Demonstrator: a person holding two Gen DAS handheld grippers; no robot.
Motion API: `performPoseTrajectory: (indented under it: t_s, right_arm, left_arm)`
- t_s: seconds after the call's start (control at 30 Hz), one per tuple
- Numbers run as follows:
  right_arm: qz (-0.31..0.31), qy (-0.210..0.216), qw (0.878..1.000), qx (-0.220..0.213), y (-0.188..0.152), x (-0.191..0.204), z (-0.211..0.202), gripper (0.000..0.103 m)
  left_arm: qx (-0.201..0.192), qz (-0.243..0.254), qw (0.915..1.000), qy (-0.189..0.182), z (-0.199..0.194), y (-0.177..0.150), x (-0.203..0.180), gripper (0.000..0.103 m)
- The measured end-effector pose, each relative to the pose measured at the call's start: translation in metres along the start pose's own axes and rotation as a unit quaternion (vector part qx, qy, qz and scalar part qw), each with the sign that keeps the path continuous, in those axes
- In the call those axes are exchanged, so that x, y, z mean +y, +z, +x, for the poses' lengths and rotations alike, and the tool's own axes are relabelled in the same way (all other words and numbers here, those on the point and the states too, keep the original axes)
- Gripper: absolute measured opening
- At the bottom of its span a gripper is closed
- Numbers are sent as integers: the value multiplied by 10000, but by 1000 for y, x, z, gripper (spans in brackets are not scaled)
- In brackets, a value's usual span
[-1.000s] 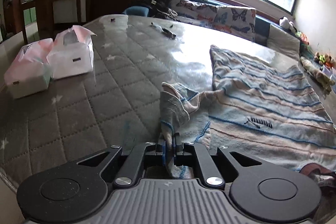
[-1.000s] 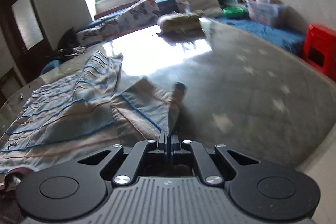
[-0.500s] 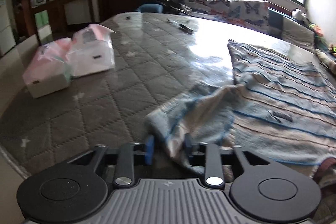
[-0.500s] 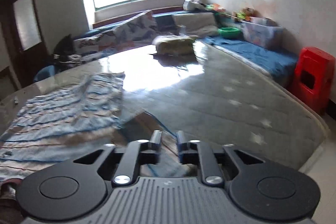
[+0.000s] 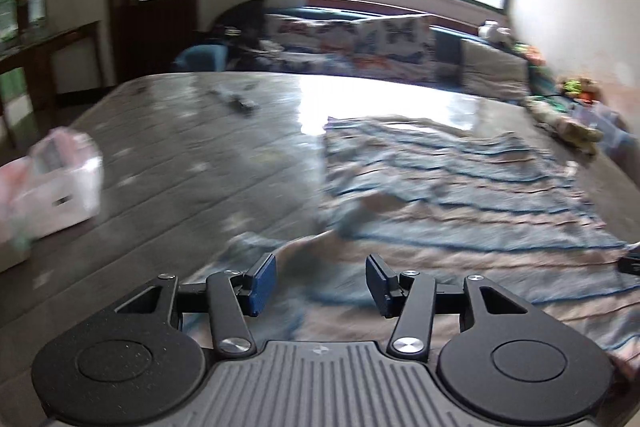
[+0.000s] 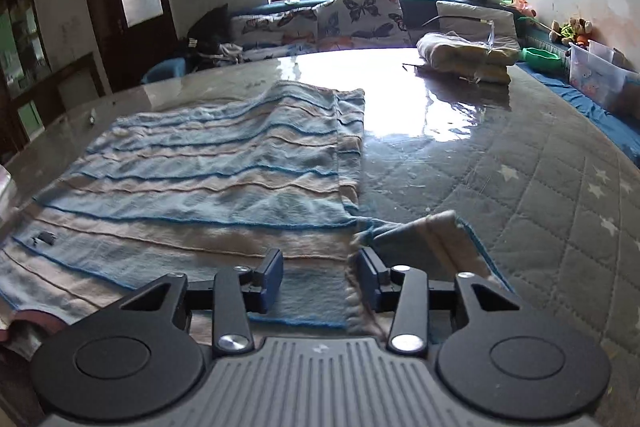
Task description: Fold clothes
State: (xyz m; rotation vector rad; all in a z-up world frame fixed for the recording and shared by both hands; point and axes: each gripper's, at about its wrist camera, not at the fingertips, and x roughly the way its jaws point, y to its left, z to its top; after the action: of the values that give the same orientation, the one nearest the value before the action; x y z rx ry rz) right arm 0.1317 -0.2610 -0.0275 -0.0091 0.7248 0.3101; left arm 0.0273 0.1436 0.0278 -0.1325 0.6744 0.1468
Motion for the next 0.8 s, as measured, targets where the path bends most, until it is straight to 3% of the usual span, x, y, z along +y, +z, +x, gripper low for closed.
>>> performPoseTrajectory:
  t_s: [0.1,0.2,0.33,0.57,0.8]
  right_arm:
    - [96,6,10000,15,1,-12,0,45]
    - [143,-339,9993,26,1,-19,0,45]
    - [171,-432,9989,-17,6,-21,-3,46]
    - [-43,-6,10000,-39,28,-6,9,48]
    - [-410,405,9981,220,53,15,52,51]
  left_arm:
    - [26,99,9997,-200,18,15,-15,51]
    - [93,66,9993,-345,42,33,-23,51]
    - [283,31,9986,-444,79,50,-31,51]
    - [593,-3,9969,-517,139,70,-38,50]
    - [488,12,9988,-99,166,85,-28,49]
